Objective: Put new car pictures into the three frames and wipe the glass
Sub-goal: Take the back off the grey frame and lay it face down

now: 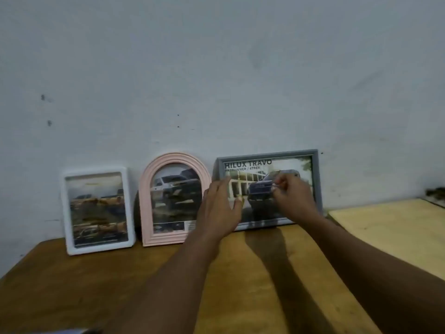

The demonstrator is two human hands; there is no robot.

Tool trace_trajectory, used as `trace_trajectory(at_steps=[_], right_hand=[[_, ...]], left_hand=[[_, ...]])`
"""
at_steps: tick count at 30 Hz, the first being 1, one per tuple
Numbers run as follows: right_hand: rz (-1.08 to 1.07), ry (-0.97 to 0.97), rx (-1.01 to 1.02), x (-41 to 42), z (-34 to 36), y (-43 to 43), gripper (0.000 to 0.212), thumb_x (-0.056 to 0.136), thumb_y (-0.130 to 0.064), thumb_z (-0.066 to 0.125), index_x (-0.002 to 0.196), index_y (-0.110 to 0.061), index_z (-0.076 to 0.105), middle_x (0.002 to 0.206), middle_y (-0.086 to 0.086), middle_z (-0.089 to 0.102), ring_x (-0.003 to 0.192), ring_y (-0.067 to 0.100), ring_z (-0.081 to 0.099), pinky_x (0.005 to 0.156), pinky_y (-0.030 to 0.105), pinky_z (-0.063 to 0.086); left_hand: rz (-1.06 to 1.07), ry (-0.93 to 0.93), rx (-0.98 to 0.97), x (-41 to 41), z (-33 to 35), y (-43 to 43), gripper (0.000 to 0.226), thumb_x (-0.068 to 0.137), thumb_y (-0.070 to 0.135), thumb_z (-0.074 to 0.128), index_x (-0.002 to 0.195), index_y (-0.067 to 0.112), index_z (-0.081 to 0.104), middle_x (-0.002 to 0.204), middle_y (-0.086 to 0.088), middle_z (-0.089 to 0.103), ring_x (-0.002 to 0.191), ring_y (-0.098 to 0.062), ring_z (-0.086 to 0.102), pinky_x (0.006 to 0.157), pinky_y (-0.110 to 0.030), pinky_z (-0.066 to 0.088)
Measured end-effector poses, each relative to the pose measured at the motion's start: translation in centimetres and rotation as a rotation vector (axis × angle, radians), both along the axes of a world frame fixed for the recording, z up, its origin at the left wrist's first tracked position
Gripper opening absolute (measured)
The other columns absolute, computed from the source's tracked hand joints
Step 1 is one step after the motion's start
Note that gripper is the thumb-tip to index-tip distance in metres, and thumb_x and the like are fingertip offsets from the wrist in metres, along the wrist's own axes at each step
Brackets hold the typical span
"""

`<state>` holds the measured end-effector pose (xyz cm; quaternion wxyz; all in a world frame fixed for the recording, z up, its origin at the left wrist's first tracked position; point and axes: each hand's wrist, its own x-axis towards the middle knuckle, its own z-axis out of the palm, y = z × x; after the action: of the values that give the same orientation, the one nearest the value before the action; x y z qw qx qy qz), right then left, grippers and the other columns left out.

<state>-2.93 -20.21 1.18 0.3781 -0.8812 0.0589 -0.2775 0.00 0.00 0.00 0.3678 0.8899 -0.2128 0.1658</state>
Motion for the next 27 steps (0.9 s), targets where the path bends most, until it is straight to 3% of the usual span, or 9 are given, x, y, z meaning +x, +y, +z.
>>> trace_trajectory(at_steps=[2,4,7,10,13,16,19,23,27], right_hand=[[-0.124,-0.036,-0.001,0.4,-0.2,-2.9,0.015,0.095,-0.025,0.061,0.109,-0.021,0.057,0.101,0.002,0.061,0.092,0.018,0.060,0.070,0.033,0.052],[-0.215,-0.023,0.029,1.1,-0.7,-5.6,0.027,0.094,-0.031,0.062,0.118,-0.020,0.056,0.115,0.006,0.059,0.105,0.024,0.058,0.083,0.045,0.056],[-0.289,-0.026,0.154,2.4,-1.6,-8.1,0.036,0.093,-0.041,0.059,0.122,-0.023,0.049,0.121,0.008,0.056,0.110,0.030,0.056,0.086,0.052,0.056],[-0.317,-0.002,0.302,3.4,-2.6,-9.2,0.033,0.097,-0.044,0.053,0.121,-0.023,0.044,0.116,0.007,0.055,0.102,0.028,0.059,0.082,0.049,0.057],[-0.224,0.034,0.429,3.8,-3.5,-9.5,0.024,0.104,-0.034,0.048,0.122,-0.018,0.043,0.106,0.006,0.056,0.081,0.012,0.057,0.063,0.031,0.051],[-0.201,-0.002,0.439,3.5,-3.6,-9.8,0.017,0.104,-0.026,0.048,0.118,-0.016,0.046,0.103,0.005,0.056,0.079,0.007,0.054,0.057,0.025,0.043],[-0.233,-0.037,0.440,2.1,-3.0,-10.3,0.012,0.103,-0.020,0.048,0.114,-0.015,0.050,0.102,0.006,0.057,0.081,0.012,0.055,0.059,0.026,0.043],[-0.268,-0.064,0.382,-1.9,-1.3,-11.1,0.011,0.099,-0.016,0.050,0.108,-0.014,0.055,0.099,0.008,0.061,0.090,0.026,0.059,0.069,0.033,0.047],[-0.234,0.019,0.274,-6.8,1.7,-11.5,0.008,0.094,-0.015,0.057,0.102,-0.013,0.060,0.095,0.009,0.064,0.085,0.029,0.063,0.073,0.037,0.053]], left_hand=[[0.098,-0.077,0.051,1.1,-0.3,-2.1,0.068,0.098,0.041,0.057,0.157,0.033,0.024,0.164,-0.001,0.021,0.149,-0.026,0.022,0.120,-0.047,0.029],[0.205,-0.118,0.091,2.1,-0.5,-3.6,0.074,0.100,0.047,0.052,0.161,0.031,0.014,0.170,-0.001,0.001,0.155,-0.026,0.004,0.126,-0.047,0.014],[0.248,-0.158,0.093,3.6,-0.8,-5.1,0.081,0.100,0.047,0.052,0.163,0.031,0.003,0.170,-0.001,-0.012,0.156,-0.025,-0.007,0.125,-0.043,0.005],[0.248,-0.163,0.038,4.5,-1.2,-5.7,0.083,0.099,0.044,0.054,0.163,0.033,0.002,0.168,0.001,-0.016,0.156,-0.027,-0.002,0.125,-0.046,0.017],[0.268,-0.145,0.019,5.0,-1.7,-5.9,0.083,0.099,0.045,0.054,0.162,0.034,0.001,0.167,0.006,-0.019,0.154,-0.029,0.008,0.118,-0.047,0.031],[0.252,-0.148,-0.007,5.0,-1.7,-5.8,0.083,0.097,0.042,0.059,0.161,0.034,0.007,0.167,0.010,-0.015,0.152,-0.032,0.014,0.119,-0.052,0.032],[0.242,-0.114,-0.011,4.0,-1.0,-5.8,0.080,0.097,0.040,0.059,0.161,0.035,0.011,0.167,0.011,-0.006,0.150,-0.032,0.020,0.120,-0.052,0.026],[0.187,-0.086,0.008,0.6,0.6,-5.8,0.077,0.098,0.045,0.054,0.159,0.040,0.008,0.165,0.016,-0.001,0.144,-0.032,0.026,0.113,-0.052,0.035],[0.114,-0.027,-0.013,-3.7,1.0,-3.9,0.081,0.098,0.048,0.056,0.159,0.042,0.004,0.165,0.017,-0.002,0.145,-0.030,0.028,0.115,-0.050,0.032]])
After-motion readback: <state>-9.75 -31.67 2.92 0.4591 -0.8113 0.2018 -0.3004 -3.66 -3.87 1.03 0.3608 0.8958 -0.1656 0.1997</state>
